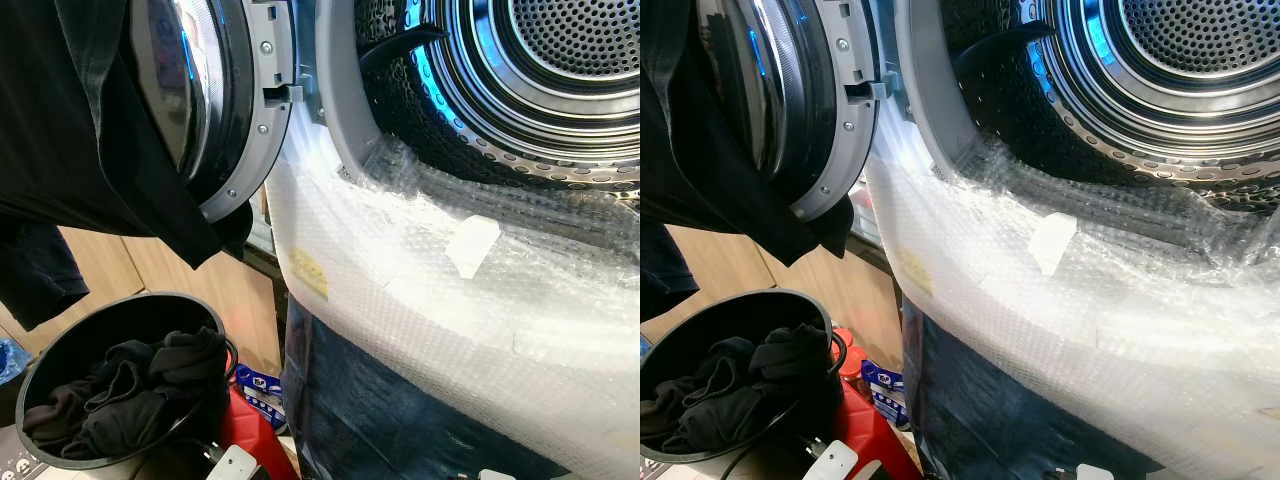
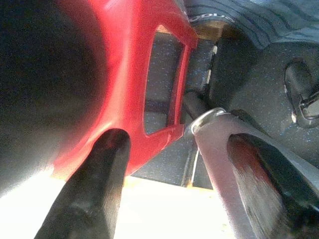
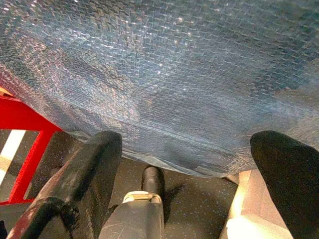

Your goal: Clothes washing

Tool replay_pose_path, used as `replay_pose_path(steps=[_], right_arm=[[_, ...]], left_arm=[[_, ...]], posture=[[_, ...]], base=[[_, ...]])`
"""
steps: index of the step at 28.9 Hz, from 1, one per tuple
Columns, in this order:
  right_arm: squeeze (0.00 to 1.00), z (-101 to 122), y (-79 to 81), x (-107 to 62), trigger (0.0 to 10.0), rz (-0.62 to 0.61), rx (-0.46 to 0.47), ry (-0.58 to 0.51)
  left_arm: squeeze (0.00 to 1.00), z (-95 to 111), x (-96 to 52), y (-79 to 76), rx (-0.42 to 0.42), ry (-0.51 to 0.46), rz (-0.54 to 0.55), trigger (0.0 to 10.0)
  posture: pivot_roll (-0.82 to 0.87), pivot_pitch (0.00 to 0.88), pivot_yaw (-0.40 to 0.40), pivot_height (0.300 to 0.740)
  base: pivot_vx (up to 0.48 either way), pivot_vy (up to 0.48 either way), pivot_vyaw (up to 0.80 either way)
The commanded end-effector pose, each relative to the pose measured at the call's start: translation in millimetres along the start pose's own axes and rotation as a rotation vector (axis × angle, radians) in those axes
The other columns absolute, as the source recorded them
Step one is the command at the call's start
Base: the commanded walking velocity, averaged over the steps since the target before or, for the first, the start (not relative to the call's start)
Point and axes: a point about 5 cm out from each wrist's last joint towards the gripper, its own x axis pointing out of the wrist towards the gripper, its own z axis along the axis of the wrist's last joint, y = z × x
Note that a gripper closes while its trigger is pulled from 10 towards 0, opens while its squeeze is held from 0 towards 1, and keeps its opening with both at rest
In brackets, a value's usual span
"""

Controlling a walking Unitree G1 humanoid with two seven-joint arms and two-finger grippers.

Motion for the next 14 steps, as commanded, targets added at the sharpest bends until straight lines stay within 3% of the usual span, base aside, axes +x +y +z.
replay_pose_path(steps=[1, 2, 5, 14], right_arm=[[0.0, -29.8, 25.5, -6.1, 10.0, 0.104, -0.077, 0.068], [0.0, -29.8, 25.5, -6.1, 10.0, 0.104, -0.077, 0.068], [0.0, -49.4, 13.6, -10.5, 10.0, 0.101, -0.236, 0.179], [0.0, -73.3, 1.7, -19.1, 10.0, 0.092, -0.245, 0.24]], left_arm=[[0.0, 16.9, -4.4, 24.8, -0.237, -0.158, 0.033, 10.0], [0.0, 16.9, -4.4, 24.8, -0.237, -0.158, 0.033, 10.0], [0.0, 13.8, -3.4, 19.5, -0.23, -0.145, 0.019, 10.0], [0.0, 12.0, -3.4, 18.4, -0.232, -0.145, 0.012, 10.0]], posture=[[0.01, 0.075, 0.107, 0.74], [0.01, 0.075, 0.107, 0.74], [0.01, 0.075, 0.111, 0.74], [0.0, 0.062, 0.11, 0.74]], base=[[0.0, 0.0, 0.0], [0.0, 0.0, 0.0], [0.0, 0.0, 0.0], [0.0, 0.0, 0.0]])
